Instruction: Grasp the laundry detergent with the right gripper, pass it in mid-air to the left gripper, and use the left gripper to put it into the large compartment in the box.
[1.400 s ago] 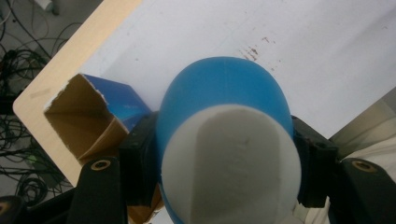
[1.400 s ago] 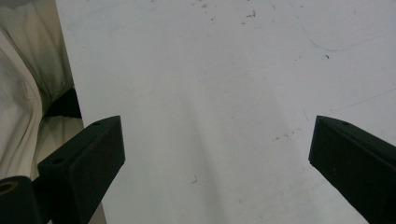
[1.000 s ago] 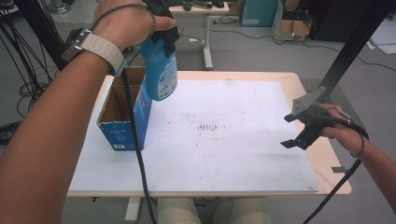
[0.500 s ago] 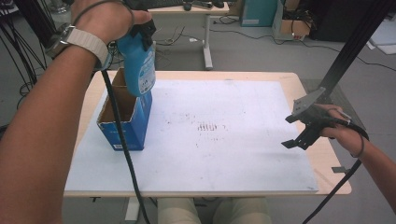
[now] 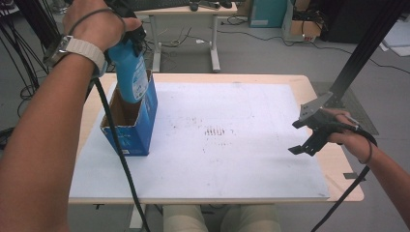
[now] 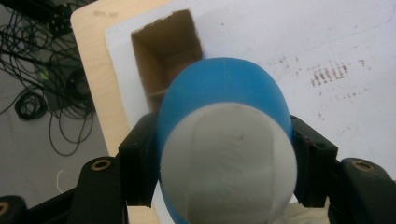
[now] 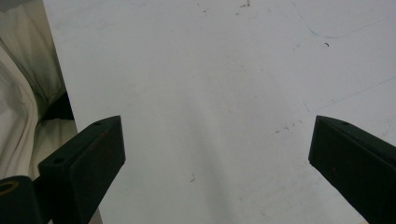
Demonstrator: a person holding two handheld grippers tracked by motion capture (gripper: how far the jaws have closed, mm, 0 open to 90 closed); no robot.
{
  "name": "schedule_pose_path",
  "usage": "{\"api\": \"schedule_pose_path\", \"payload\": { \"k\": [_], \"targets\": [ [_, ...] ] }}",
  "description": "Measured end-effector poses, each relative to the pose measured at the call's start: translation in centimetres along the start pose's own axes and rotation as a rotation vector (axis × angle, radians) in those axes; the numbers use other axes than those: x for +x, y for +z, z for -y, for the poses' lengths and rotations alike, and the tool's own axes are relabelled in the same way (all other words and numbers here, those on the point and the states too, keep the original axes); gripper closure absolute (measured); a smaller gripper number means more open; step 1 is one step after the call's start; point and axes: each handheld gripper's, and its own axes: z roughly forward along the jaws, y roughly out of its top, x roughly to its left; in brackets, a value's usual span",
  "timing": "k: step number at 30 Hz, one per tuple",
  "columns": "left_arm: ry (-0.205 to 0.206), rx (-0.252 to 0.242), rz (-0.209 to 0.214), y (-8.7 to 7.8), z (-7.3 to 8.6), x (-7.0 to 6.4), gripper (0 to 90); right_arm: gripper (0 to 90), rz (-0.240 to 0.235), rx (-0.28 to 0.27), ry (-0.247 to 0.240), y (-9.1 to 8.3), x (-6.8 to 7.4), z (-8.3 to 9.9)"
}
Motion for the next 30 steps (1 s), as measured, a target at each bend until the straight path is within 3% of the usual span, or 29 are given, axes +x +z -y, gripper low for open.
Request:
{"api": "schedule_pose_path", "payload": {
  "k": [13, 30],
  "targets": [
    [-0.131, 0.005, -0.012, 2.9, 1.3, 2.3, 37.6, 3.6, 0.0, -0.002, 0.003, 0.2, 0.0, 0.0],
    [-0.187, 0.011, -0.026, 6.2, 2.4, 3.6, 37.6, 3.6, 0.0, 0.002, -0.001, 0.5, -0.1, 0.0]
  ]
}}
